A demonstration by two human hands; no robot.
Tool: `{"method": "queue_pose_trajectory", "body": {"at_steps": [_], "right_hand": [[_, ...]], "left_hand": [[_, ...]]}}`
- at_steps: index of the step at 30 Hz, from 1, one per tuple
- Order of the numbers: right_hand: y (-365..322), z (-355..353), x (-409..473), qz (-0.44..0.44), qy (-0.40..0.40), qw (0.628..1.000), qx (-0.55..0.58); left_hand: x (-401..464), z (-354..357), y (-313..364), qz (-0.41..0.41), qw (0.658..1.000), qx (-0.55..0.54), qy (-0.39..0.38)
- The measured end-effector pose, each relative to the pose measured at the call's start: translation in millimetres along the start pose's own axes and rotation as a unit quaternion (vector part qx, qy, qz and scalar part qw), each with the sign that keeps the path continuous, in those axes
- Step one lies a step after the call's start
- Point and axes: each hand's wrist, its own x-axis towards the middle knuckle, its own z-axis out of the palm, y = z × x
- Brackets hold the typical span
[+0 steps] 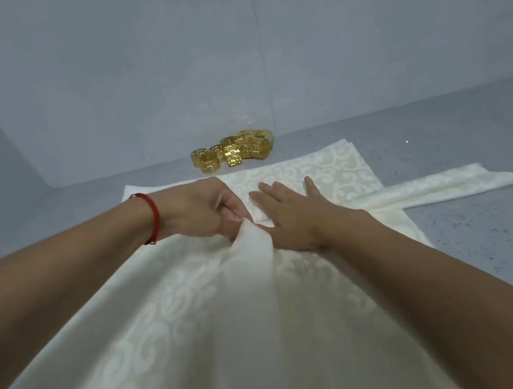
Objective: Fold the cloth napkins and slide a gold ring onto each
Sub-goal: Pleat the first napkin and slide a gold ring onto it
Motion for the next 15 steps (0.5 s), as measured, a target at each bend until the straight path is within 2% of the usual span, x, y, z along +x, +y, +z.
{"method": "queue_pose_trajectory", "body": {"at_steps": [2, 3, 4, 6, 7, 9, 11, 13, 15], "right_hand": [[2.9, -4.5, 2.9, -0.016, -0.011, 0.999, 0.033], [5.3, -7.8, 3.9, -0.017, -0.009, 0.996, 0.091], [9.5, -14.4, 4.0, -0.014, 0.006, 0.982, 0.188], [25.7, -25.6, -5.1, -0.011, 0.078, 0.921, 0.381], [37.6, -31.8, -10.7, -0.002, 0.118, 0.911, 0.396], [61.9, -48.3, -24.3, 0.026, 0.118, 0.954, 0.275], [78.4, -62.8, -40.3, 0.037, 0.044, 0.987, 0.147], [90.8, -74.5, -52.0, 0.043, -0.009, 0.994, 0.098], [100.7, -84.0, -61.2, 0.064, -0.07, 0.988, 0.121]], "left_hand": [[1.3, 4.0, 0.7, 0.018, 0.996, 0.067, 0.058], [2.2, 6.4, 0.7, 0.024, 0.994, 0.076, 0.076], [2.8, 8.0, 0.8, 0.023, 0.994, 0.069, 0.083], [6.5, 12.4, 0.0, -0.002, 0.997, 0.044, 0.062], [10.1, 14.0, 0.8, -0.013, 0.998, 0.042, 0.046], [15.8, 14.5, 0.5, -0.015, 0.999, 0.047, 0.022], [18.8, 15.1, -1.8, -0.006, 0.999, 0.032, 0.015], [20.3, 18.6, -5.9, 0.014, 1.0, 0.012, 0.021], [21.4, 24.9, -9.3, 0.047, 0.998, 0.021, 0.034]]}}
